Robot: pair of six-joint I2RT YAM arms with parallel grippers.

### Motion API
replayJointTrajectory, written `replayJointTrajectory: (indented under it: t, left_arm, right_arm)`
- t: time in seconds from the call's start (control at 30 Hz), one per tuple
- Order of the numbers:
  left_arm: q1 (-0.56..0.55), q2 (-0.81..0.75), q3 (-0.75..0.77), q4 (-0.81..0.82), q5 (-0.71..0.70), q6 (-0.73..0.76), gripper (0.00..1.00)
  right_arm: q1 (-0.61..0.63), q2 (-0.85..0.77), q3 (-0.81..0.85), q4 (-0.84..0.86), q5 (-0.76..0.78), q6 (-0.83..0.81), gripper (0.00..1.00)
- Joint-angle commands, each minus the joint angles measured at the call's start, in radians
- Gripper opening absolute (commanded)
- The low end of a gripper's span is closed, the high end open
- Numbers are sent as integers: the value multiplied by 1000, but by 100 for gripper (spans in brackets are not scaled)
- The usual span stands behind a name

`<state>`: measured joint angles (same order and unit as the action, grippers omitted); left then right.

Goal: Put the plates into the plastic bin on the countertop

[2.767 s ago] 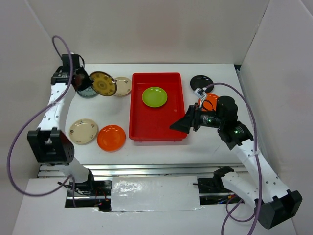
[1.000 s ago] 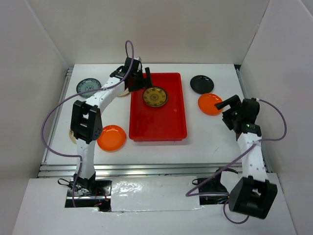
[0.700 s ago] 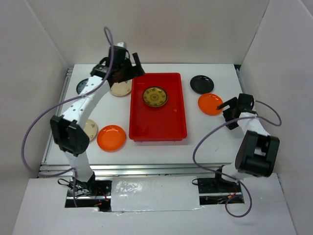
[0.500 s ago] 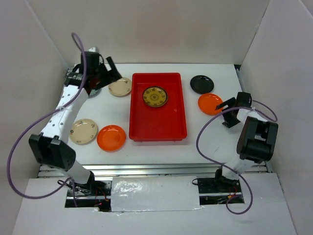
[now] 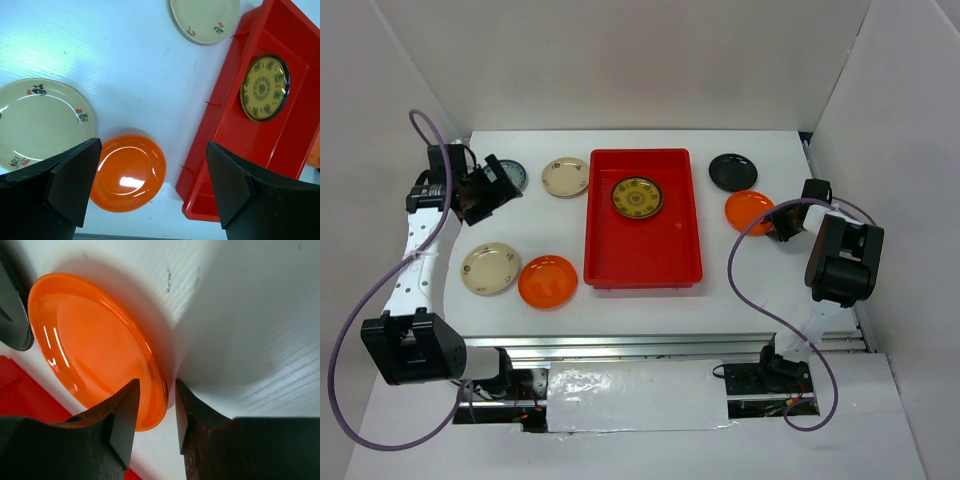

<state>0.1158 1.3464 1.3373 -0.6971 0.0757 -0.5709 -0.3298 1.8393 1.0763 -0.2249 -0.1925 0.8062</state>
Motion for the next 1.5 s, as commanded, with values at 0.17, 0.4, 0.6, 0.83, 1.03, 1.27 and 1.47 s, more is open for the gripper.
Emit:
replayJointTrajectory:
  t: [0.17, 0.4, 0.6, 0.83, 1.03, 1.27, 1.47]
  left_arm:
    - [119, -27, -36, 27, 116, 51, 99]
    - [153, -72, -84, 42, 75, 51, 99]
    - [171, -90, -113, 53, 38, 43, 99]
    - [174, -113, -139, 76, 45, 39, 99]
    - [174, -102, -129, 82, 65, 34, 99]
    - [192, -96, -86, 87, 62, 23, 99]
    - [214, -59, -102, 100, 119, 29, 99]
  right_arm:
    - [-2, 6, -4, -36, 24, 2, 3]
    - [8, -317, -170, 1, 83, 65, 0]
    - [145, -518, -98, -96, 168, 35, 0]
    - [423, -554, 60, -166, 254, 18, 0]
    - [586, -230, 316, -214, 142, -33, 0]
    - [656, 98, 568, -234, 65, -21, 0]
    - [653, 247, 668, -188, 18, -4, 0]
